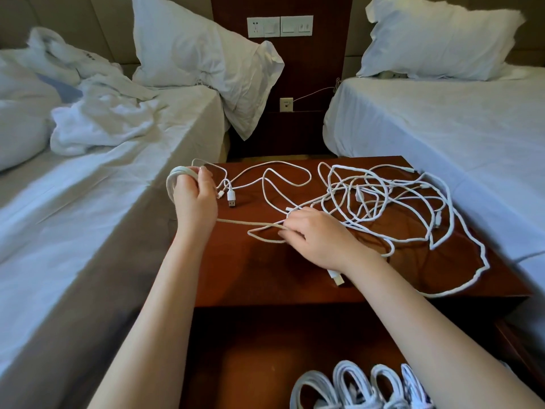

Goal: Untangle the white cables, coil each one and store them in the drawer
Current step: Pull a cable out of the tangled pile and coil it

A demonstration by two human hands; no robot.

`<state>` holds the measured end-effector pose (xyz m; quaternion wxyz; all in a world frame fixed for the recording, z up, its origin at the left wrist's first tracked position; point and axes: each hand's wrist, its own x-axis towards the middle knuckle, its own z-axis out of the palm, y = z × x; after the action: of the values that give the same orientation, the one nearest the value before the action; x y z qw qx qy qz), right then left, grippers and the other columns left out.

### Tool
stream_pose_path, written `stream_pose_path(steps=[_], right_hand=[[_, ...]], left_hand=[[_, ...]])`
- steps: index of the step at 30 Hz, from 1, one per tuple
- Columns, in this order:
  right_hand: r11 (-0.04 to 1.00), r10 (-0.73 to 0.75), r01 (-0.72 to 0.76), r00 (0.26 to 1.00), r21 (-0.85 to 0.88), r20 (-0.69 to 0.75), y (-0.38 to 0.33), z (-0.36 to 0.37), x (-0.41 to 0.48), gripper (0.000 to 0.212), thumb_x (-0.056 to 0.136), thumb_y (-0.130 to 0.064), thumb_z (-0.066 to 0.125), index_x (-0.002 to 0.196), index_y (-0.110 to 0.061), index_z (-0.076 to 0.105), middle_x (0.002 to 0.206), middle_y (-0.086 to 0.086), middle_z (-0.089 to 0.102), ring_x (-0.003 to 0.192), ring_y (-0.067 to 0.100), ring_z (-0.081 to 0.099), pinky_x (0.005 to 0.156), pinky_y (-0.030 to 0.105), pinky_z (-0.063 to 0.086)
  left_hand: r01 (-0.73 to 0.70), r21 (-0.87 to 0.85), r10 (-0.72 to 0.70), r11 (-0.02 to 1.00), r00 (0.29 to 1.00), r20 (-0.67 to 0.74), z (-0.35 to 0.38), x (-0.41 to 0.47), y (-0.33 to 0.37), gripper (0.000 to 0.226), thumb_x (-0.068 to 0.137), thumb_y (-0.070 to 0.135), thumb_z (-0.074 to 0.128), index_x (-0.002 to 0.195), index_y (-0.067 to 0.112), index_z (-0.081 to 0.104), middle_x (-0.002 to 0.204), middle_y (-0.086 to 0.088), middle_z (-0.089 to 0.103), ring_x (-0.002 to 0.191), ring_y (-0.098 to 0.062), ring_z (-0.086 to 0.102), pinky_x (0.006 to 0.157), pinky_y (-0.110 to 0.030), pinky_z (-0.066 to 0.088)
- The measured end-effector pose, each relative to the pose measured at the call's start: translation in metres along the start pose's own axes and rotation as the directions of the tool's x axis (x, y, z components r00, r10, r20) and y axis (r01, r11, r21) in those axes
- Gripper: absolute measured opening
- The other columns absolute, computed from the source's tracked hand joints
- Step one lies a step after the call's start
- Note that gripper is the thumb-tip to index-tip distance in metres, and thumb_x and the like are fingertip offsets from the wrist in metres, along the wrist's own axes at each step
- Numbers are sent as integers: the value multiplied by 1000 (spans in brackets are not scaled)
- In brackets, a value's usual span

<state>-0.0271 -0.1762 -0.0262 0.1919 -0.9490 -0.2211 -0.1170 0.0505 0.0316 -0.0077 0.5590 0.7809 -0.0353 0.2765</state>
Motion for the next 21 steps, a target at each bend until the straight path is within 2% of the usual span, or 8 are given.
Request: stream_pose_path(steps=[2, 5, 8, 13, 15, 17, 19, 21], right_hand=[[999, -34, 35, 993, 3, -115, 2, 1, 0, 30, 99, -24, 51, 69, -22, 44, 68, -11, 44, 73, 15, 46, 70, 38, 45], [998, -59, 57, 951, -16, -305, 8, 0, 1, 32, 96, -31, 45, 72, -14, 58, 68, -11, 48, 69, 13, 45, 64, 32, 41], [998, -68, 60, 920, -33, -385, 9, -1, 1, 38, 97, -35, 38, 79, -11, 62, 67, -7, 53, 66, 14, 48, 64, 34, 44], [997, -79, 62, 853, -51, -516, 7, -3, -1, 34, 100, -30, 41, 84, -9, 63, 62, -6, 52, 56, 12, 48, 58, 29, 41], [998, -60, 52, 820, -31, -569, 6, -5, -1, 34, 101, -29, 41, 84, -8, 62, 61, -12, 43, 53, 7, 40, 53, 21, 32], [999, -27, 36, 793, 2, -609, 4, -8, -2, 35, 101, -29, 40, 85, -8, 63, 59, -15, 38, 48, 5, 35, 48, 14, 23], [1000, 11, 4, 782, 23, -623, 5, -9, -2, 37, 102, -32, 39, 86, -8, 63, 57, -15, 37, 45, 6, 35, 45, 14, 20], [999, 51, -36, 783, 36, -620, 8, -7, -2, 37, 102, -34, 38, 89, -10, 62, 55, -13, 39, 43, 7, 37, 44, 16, 22]], left_hand=[[-11, 40, 8, 999, 998, 61, 3, -3, 3, 42, 102, 17, 37, 73, -10, 54, 65, -9, 53, 54, -5, 47, 52, -11, 34], [-22, 106, 1, 994, 981, 195, 7, -9, 3, 47, 103, 16, 36, 61, 2, 53, 58, -4, 54, 53, -5, 49, 53, -7, 35], [-71, 181, 22, 981, 966, 257, 11, -14, 4, 55, 102, 18, 37, 51, 10, 54, 55, -1, 56, 56, -6, 52, 55, -4, 34], [-113, 285, 4, 952, 934, 357, 19, -23, 9, 55, 103, 27, 36, 57, 6, 59, 56, 0, 60, 57, -8, 55, 59, -11, 39], [-147, 279, 32, 949, 925, 380, 21, -28, 14, 52, 102, 28, 39, 56, 6, 50, 57, -6, 58, 57, -19, 55, 62, -27, 47], [-162, 258, 46, 952, 913, 404, 22, -31, 22, 50, 101, 27, 42, 54, 9, 40, 59, -8, 48, 58, -23, 48, 63, -41, 42], [-108, 200, 1, 974, 882, 472, 22, -34, 29, 49, 101, 28, 43, 54, 12, 38, 58, -6, 44, 57, -19, 43, 60, -39, 38], [-3, 127, -73, 992, 807, 586, 20, -36, 36, 51, 101, 33, 40, 54, 13, 39, 49, 2, 43, 48, -12, 40, 54, -30, 36]])
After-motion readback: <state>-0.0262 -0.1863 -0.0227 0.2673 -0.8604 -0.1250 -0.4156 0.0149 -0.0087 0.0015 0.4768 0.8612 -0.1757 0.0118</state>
